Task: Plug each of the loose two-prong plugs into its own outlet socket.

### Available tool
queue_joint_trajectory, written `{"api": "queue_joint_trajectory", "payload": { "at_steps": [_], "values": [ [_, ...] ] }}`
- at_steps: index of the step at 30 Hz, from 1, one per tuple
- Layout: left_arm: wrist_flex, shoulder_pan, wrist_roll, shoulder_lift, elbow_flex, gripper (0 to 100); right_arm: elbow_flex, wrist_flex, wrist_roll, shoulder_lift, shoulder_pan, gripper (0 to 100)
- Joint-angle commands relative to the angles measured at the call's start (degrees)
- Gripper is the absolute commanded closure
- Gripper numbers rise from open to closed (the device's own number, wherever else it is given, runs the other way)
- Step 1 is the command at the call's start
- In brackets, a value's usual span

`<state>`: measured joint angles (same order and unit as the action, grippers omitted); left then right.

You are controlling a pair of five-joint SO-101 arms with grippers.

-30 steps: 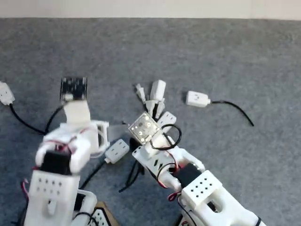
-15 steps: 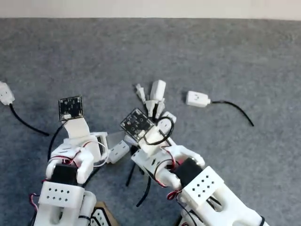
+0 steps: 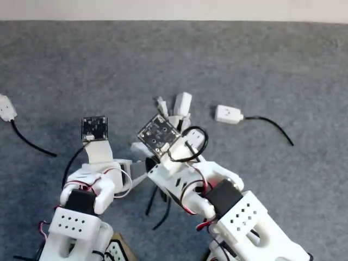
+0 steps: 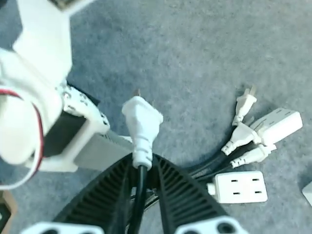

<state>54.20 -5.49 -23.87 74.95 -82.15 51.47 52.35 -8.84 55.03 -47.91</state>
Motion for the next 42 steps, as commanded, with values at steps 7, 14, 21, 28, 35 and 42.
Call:
{"api": "queue_joint_trajectory", "payload": {
  "at_steps": [7, 14, 21, 28, 35, 42],
  "values": [
    [1.8, 9.2, 0.4, 0.4, 7.4, 57, -1.3, 7.2, -3.3, 1.3, 5.9, 99.3],
    [2.3, 10.3, 1.0, 0.3, 8.1, 58, 10.2, 6.5, -13.5, 1.3, 21.7, 99.3],
    [2.5, 6.5, 5.2, 0.1, 8.1, 58, 12.1, 6.6, -18.5, -6.4, 24.3, 98.9],
    [2.2, 6.5, 5.1, 0.1, 5.5, 58, 6.3, 6.2, -23.7, -23.1, 25.3, 87.5],
    [2.2, 6.5, 5.0, 0.1, 5.0, 58, 5.2, 6.2, -33.9, -27.6, 29.2, 81.0],
    [-0.4, 6.5, 4.8, 0.1, 2.4, 58, 5.2, 5.4, -38.3, -26.9, 25.5, 81.0]
  ]
}}
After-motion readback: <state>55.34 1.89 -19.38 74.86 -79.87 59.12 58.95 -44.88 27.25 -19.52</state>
